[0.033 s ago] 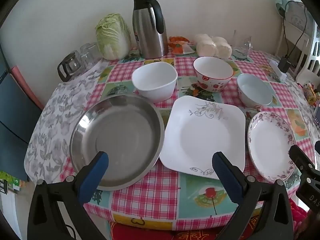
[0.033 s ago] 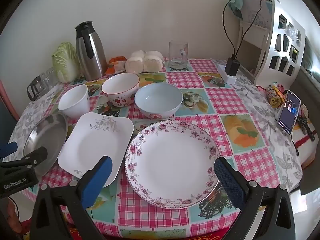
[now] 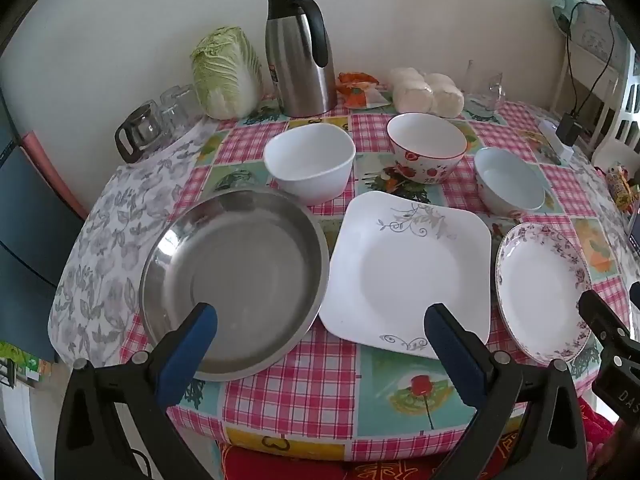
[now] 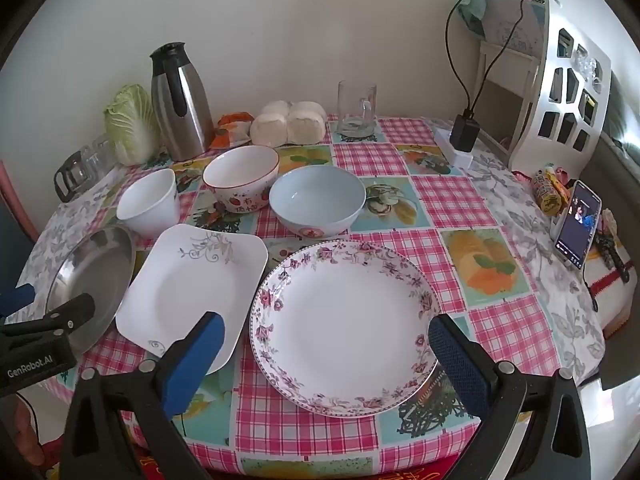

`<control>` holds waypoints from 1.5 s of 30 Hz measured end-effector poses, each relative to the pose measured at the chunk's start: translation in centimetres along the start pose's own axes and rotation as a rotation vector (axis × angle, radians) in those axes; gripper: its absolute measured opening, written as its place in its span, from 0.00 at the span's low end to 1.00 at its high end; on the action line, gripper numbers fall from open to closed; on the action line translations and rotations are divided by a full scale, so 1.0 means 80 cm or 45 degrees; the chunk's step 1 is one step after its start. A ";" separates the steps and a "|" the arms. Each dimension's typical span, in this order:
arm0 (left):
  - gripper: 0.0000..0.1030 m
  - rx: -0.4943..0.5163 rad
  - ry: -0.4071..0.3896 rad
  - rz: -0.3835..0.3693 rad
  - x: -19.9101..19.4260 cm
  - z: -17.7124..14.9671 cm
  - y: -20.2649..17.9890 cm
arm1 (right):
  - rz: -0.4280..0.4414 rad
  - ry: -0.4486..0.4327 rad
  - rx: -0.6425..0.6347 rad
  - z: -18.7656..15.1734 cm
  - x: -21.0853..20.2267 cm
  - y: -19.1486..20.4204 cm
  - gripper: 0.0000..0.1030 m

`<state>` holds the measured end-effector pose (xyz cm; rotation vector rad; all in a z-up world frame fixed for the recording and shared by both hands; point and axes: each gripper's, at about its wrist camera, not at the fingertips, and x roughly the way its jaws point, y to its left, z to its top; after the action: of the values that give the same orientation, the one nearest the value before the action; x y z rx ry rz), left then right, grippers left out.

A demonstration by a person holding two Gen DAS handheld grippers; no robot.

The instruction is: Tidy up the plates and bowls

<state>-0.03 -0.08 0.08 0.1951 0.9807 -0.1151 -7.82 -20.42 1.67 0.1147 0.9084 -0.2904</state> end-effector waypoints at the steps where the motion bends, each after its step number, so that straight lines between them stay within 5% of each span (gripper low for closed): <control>1: 1.00 -0.020 0.008 -0.006 0.000 0.000 0.001 | 0.000 0.000 0.000 0.000 0.000 0.000 1.00; 45: 1.00 -0.001 -0.006 0.026 0.002 -0.001 -0.001 | -0.003 -0.002 -0.008 -0.002 0.003 0.001 1.00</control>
<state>-0.04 -0.14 -0.07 0.2040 0.9739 -0.0965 -7.79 -20.35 1.35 0.1080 0.9075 -0.2896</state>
